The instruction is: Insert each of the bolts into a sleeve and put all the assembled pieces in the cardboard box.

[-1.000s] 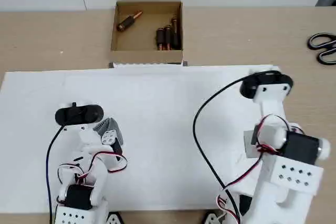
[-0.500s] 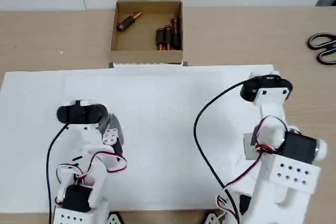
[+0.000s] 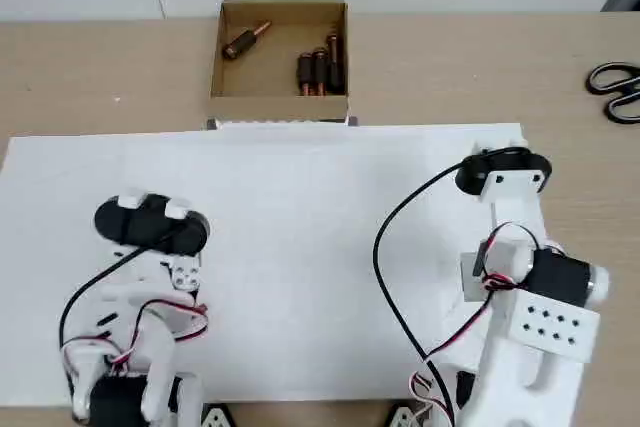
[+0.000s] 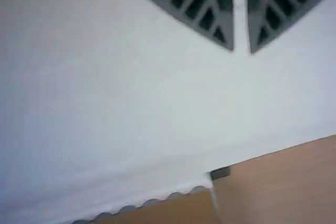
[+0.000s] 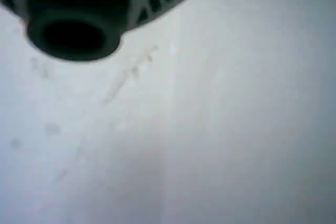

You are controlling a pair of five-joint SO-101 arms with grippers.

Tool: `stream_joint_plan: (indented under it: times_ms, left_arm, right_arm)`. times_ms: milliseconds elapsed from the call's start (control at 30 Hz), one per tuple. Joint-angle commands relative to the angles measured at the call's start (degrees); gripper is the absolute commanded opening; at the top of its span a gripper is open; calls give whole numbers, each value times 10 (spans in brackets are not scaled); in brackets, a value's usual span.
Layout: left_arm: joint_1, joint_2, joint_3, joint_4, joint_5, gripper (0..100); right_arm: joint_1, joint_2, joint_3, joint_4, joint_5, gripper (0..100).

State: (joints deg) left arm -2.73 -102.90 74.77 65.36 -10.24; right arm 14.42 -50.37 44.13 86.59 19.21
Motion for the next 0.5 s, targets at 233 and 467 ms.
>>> stream_joint_plan:
  times_ms: [233, 467]
  left_arm:
    - [-78, 137, -219, 120, -65, 6]
    - [-82, 416, -512, 326, 46, 6]
  right_arm:
    - [5, -12, 32, -38, -4, 4]
    - [5, -8, 34, -43, -5, 5]
